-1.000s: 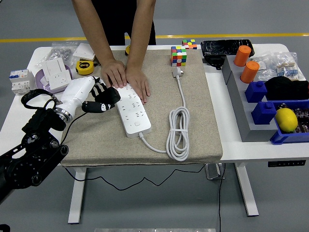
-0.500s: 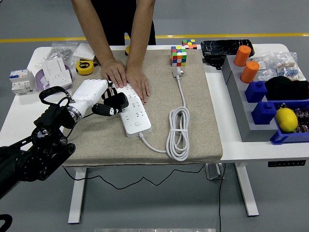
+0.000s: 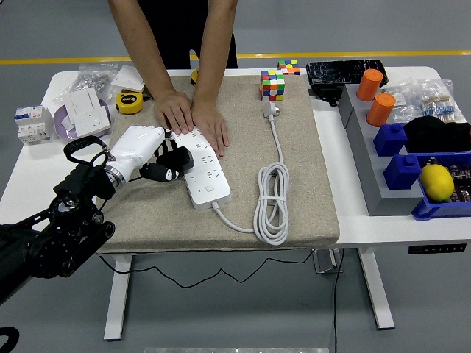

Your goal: Pick up the plug,place it near the board,insert it into the board,press the button

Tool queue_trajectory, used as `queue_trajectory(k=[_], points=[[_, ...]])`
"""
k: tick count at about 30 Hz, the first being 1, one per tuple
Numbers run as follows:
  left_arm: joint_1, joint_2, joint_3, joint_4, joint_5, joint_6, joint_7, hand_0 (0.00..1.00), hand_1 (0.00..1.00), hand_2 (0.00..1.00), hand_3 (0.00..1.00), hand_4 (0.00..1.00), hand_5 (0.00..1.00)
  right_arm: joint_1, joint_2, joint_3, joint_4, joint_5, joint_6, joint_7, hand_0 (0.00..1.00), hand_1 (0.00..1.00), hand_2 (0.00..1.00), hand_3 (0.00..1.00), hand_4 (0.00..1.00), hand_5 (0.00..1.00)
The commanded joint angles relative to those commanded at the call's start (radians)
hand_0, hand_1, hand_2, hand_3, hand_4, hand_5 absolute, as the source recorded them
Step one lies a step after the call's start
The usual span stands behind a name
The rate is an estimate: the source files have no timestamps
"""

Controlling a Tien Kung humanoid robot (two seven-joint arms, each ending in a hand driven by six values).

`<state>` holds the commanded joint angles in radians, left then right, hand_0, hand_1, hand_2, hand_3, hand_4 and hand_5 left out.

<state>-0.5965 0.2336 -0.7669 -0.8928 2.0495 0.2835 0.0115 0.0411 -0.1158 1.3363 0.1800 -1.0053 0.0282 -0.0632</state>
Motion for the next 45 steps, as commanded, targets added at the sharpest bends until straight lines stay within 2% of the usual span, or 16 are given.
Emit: queue_trajectory(k=[32, 33, 38, 39, 44, 45], points=[[-0.006, 0.001, 0.024, 0.001, 0.024, -0.007, 0.004, 0.44, 0.393, 0.403, 0.441, 0.691, 0.091, -0.002, -0.004, 0.0, 0.0, 0.001, 0.0, 0.002, 0.807, 0.724, 0.715, 0.709, 0.998, 0.803], [-0.006, 0.002, 0.023, 0.0, 0.023, -0.007, 0.003, 0.464, 0.481, 0.47, 0.491, 0.691, 0.095, -0.002, -0.004, 0.0, 0.0, 0.001, 0.0, 0.002, 0.808, 0.723, 0.715, 0.709, 0.998, 0.802], [-0.005, 0.005, 0.018, -0.002, 0.014, -0.012, -0.001, 0.464, 0.481, 0.47, 0.491, 0.691, 0.095, -0.004, -0.003, 0.001, 0.0, 0.002, 0.002, 0.002, 0.808, 0.723, 0.715, 0.709, 0.998, 0.802], [-0.005, 0.005, 0.017, -0.002, 0.012, -0.015, -0.001, 0.588, 0.679, 0.574, 0.563, 0.77, 0.158, -0.005, -0.003, 0.001, 0.0, 0.003, 0.003, 0.002, 0.808, 0.723, 0.715, 0.706, 0.998, 0.803], [-0.006, 0.008, 0.014, -0.008, 0.012, -0.019, 0.0, 0.588, 0.679, 0.574, 0.563, 0.77, 0.158, -0.004, -0.002, 0.001, 0.0, 0.002, 0.004, 0.004, 0.808, 0.723, 0.715, 0.706, 0.998, 0.803], [-0.006, 0.008, 0.013, -0.01, 0.013, -0.02, 0.0, 0.696, 0.764, 0.678, 0.622, 0.876, 0.229, -0.004, -0.002, 0.002, 0.0, 0.001, 0.004, 0.004, 0.808, 0.723, 0.715, 0.7, 0.998, 0.802]])
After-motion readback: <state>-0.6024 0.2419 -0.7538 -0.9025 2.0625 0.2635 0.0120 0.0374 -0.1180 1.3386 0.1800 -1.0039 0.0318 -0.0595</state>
